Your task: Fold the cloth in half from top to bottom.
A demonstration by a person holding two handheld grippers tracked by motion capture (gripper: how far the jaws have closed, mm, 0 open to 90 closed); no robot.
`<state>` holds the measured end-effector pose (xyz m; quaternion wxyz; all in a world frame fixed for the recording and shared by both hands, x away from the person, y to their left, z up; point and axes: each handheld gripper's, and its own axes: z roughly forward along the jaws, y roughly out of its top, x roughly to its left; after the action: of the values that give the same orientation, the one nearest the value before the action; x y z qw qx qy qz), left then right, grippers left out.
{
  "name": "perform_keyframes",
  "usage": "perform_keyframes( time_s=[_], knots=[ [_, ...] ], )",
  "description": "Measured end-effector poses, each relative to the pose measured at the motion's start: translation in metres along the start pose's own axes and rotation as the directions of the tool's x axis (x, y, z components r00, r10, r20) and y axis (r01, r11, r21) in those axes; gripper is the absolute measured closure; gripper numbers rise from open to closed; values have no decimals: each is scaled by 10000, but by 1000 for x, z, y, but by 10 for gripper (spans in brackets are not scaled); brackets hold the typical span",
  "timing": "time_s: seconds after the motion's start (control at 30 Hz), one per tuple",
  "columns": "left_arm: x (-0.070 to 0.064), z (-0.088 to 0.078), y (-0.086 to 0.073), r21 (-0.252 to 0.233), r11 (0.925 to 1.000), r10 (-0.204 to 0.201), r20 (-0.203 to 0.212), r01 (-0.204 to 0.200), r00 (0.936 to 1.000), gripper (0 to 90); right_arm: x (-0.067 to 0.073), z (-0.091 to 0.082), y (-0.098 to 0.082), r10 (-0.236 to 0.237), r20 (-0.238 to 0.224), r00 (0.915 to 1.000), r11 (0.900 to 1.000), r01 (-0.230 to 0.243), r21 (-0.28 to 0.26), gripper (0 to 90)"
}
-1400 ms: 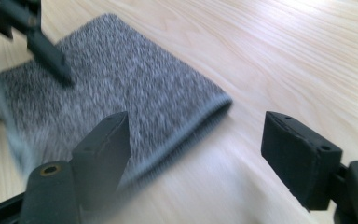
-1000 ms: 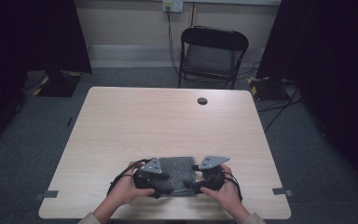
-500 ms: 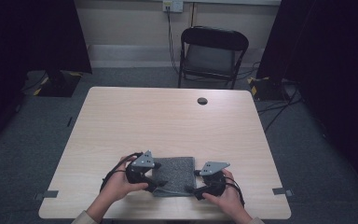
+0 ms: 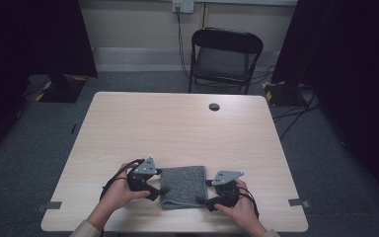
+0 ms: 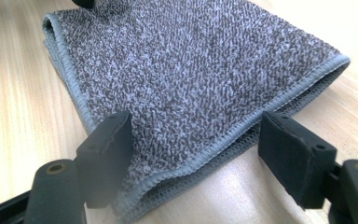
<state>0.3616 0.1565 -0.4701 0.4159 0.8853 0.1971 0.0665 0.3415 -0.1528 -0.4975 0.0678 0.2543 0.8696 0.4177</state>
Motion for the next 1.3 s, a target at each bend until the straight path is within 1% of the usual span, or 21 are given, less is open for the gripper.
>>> perform_keyframes(
  time_s=[0.07, 0.1, 0.17, 0.23, 0.27, 0.37, 0.43, 0.5, 0.57, 0.63, 0.7, 0.77, 0.83, 0.87, 0.9, 0.93, 0.97, 1.1, 1.17, 1.23, 1.3],
  knots=[
    [-5, 0, -2, 30, 9998, 218, 32, -218, 9998, 220, 0, -2, 2, -5, 10, 10000, 10000, 6, -42, 248],
    [-7, 2, -4, 85, 9997, 215, 113, -216, 9997, 220, -1, -3, 2, 17, 77, 10000, 10000, -17, -80, 243],
    [-11, 8, -11, 470, 9986, 215, 293, -229, 9993, 221, -1, -3, 2, 28, 70, 10000, 10000, -28, -61, 243],
    [-12, 12, -16, 774, 9963, 344, 284, -366, 9990, 221, -1, -3, 2, 21, 85, 10000, 10000, -20, -76, 242],
    [-12, 11, -15, 716, 9971, 219, 284, -239, 9994, 221, -1, -3, 2, 32, 77, 10000, 10000, -32, -84, 239],
    [-12, 1, -8, 298, 9985, 450, 229, -456, 9987, 202, -2, -6, 3, 87, 63, 9999, 9998, -86, -160, 222],
    [-13, -9, -4, -183, 9997, 187, 200, -183, 9996, 187, -4, -12, 2, 192, -75, 9998, 9992, -195, -342, 198],
    [-13, -18, -2, -427, 9991, 55, 122, -50, 9999, 186, -6, -16, 2, 301, -199, 9993, 9984, -310, -471, 194],
    [-11, -27, -3, -445, 9990, 86, 22, -85, 10000, 185, -7, -18, 1, 302, -209, 9993, 9984, -312, -470, 190],
    [-9, -34, -7, -478, 9988, -106, -95, 101, 9999, 183, -11, -23, -2, 503, -253, 9984, 9974, -516, -510, 189],
    [-6, -39, -13, -405, 9990, -214, -256, 204, 9994, 183, -12, -24, -3, 536, -266, 9982, 9974, -548, -468, 187],
    [-4, -43, -18, -259, 9992, -298, -274, 291, 9992, 184, -15, -29, -5, 571, -307, 9979, 9970, -586, -511, 182],
    [-2, -46, -24, -276, 9985, -477, -298, 469, 9984, 184, -18, -36, -8, 654, -228, 9976, 9963, -666, -544, 181],
    [-1, -47, -27, -239, 9984, -511, -318, 503, 9982, 184, -18, -36, -8, 654, -228, 9976, 9963, -666, -544, 181],
    [1, -48, -29, -141, 9985, -541, -412, 535, 9977, 184, -18, -39, -8, 665, -200, 9976, 9962, -675, -554, 181],
    [2, -49, -30, -50, 9984, -565, -480, 563, 9972, 184, -20, -43, -10, 612, -99, 9981, 9963, -617, -591, 179],
    [2, -49, -30, -27, 9986, -532, -513, 532, 9973, 184, -20, -43, -10, 612, -99, 9981, 9963, -617, -591, 179],
    [1, -52, -26, -263, 9983, -533, -476, 521, 9974, 184, -23, -50, -13, 778, -106, 9969, 9946, -784, -686, 175],
    [1, -55, -24, -377, 9980, -522, -452, 505, 9976, 184, -25, -52, -15, 787, -52, 9969, 9947, -788, -661, 173],
    [2, -58, -23, -507, 9974, -540, -485, 515, 9974, 184, -26, -54, -17, 685, 65, 9976, 9959, -680, -597, 171],
    [3, -60, -24, -541, 9969, -606, -550, 576, 9966, 184, -28, -56, -18, 723, 36, 9974, 9954, -720, -624, 171]
  ],
)
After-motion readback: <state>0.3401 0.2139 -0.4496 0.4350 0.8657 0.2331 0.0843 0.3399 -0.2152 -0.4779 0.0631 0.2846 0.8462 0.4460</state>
